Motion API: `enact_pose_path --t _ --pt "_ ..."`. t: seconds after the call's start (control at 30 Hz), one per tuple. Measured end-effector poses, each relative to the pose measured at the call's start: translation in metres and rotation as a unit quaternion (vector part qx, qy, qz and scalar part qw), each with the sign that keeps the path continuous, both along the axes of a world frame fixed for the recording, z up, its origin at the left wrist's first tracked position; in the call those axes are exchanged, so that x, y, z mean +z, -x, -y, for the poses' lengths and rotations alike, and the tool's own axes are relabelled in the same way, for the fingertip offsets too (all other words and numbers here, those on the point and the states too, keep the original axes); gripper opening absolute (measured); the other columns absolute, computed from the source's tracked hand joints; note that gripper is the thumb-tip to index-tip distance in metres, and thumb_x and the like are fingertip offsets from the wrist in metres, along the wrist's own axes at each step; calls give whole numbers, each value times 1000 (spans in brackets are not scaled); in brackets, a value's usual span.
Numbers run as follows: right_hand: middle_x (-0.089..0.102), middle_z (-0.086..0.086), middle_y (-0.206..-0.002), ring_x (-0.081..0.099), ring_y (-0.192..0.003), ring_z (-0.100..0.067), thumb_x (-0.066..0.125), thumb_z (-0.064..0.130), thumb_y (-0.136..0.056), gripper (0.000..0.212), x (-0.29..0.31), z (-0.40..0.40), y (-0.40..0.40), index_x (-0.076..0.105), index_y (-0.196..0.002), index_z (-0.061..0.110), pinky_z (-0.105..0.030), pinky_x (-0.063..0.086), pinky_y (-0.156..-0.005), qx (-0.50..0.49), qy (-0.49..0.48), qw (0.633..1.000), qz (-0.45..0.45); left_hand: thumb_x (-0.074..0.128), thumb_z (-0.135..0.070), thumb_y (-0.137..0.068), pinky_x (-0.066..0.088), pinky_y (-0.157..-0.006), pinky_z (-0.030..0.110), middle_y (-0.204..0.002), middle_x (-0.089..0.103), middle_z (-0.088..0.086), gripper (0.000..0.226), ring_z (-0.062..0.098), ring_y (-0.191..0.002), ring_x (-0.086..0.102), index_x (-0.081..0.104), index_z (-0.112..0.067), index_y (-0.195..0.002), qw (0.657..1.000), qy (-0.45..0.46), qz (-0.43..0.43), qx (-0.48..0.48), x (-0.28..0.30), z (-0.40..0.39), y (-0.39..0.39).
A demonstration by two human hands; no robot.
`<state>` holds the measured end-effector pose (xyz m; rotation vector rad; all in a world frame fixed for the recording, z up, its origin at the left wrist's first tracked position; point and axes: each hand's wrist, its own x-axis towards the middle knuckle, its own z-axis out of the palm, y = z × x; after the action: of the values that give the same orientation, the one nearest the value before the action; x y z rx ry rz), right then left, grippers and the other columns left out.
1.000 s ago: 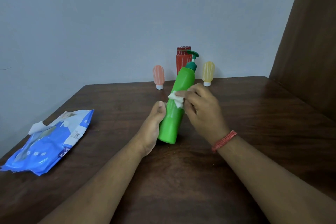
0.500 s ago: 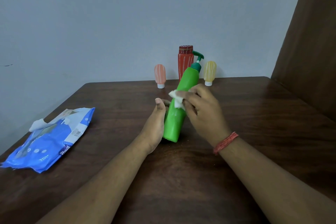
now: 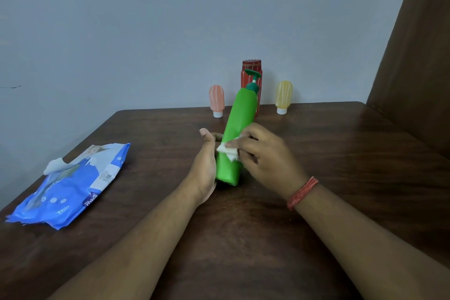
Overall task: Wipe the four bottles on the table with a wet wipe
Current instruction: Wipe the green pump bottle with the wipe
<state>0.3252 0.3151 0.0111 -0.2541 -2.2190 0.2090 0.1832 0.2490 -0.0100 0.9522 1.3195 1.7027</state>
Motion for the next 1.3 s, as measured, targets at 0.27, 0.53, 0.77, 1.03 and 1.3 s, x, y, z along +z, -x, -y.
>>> enact_pose_path --t 0.27,0.53,0.77,1.03,1.3 --pt "56 -2 -93 53 -77 -9 63 5 -89 25 -1 8 1 76 -108 16 -22 44 -66 51 4 998 45 11 -60 -102 57 -63 30 -79 72 5 64 17 -72 70 54 -14 -96 999 7 38 2 1 1 3" --pt "54 0 -95 53 -80 -9 64 6 -89 24 1 16 6 77 -106 16 -24 46 -68 86 15 993 74 13 -68 -97 58 -67 32 -78 70 6 71 20 -77 70 56 -12 -96 998 10 54 -6 -2 0 9" --pt "56 0 -94 54 -77 -8 61 10 -88 22 3 18 2 78 -102 16 -18 44 -68 128 12 987 96 27 -82 -76 56 -80 38 -83 68 8 87 25 -88 67 53 -11 -121 996 22 88 -10 1 0 10" --pt "58 1 -94 49 -74 0 65 1 -89 20 -6 9 5 75 -104 11 -9 36 -67 23 53 998 0 13 -78 -91 57 -85 42 -123 69 19 94 30 -108 70 62 -9 -132 982 11 180 -53 8 10 10" --pt "58 1 -95 55 -78 -7 66 -2 -88 22 -8 6 6 74 -104 10 -9 38 -68 -5 61 998 -35 20 -70 -97 58 -84 39 -127 68 16 81 26 -108 70 60 -10 -134 981 -1 188 -56 6 11 8"
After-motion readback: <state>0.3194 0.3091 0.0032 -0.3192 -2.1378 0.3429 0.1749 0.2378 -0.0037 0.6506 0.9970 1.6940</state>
